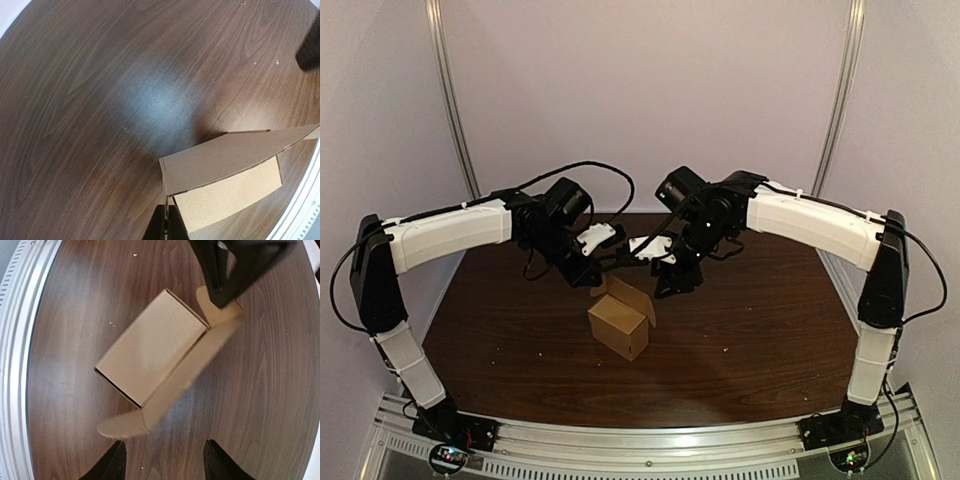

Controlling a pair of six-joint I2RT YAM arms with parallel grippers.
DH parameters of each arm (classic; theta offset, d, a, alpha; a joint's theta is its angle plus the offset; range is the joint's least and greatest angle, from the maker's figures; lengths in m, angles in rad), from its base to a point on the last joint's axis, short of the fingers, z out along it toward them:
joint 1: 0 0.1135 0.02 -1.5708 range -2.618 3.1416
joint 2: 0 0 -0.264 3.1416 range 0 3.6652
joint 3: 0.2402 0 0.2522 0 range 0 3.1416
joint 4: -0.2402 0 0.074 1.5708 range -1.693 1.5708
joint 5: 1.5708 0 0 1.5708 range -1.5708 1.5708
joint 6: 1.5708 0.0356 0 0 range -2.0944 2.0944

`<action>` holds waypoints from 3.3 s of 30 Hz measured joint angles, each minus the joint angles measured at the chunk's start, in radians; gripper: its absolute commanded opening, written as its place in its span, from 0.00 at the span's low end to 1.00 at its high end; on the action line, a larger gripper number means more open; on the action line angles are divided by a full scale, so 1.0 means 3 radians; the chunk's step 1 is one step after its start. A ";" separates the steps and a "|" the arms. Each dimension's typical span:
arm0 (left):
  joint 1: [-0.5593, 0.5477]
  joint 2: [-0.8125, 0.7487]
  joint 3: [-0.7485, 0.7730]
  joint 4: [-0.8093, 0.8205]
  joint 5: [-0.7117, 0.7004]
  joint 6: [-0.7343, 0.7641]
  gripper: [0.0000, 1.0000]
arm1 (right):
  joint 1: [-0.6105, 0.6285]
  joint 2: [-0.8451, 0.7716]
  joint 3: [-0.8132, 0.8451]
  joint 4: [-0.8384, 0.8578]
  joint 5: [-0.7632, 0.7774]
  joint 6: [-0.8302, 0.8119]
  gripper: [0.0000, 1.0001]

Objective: Fold the paper box

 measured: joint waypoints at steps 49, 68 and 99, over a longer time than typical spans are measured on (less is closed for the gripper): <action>-0.0014 -0.0052 -0.0093 0.0058 0.0062 -0.0234 0.00 | 0.0286 -0.0015 -0.0430 0.0563 -0.0037 0.0593 0.57; -0.0014 -0.0153 -0.0244 0.0179 0.0079 -0.0312 0.00 | 0.0379 -0.0018 -0.0472 0.0615 0.0173 0.0554 0.53; -0.0206 -0.0214 -0.0331 0.0281 -0.0067 -0.0833 0.00 | 0.0439 -0.0037 -0.0511 0.0612 0.0318 0.0523 0.55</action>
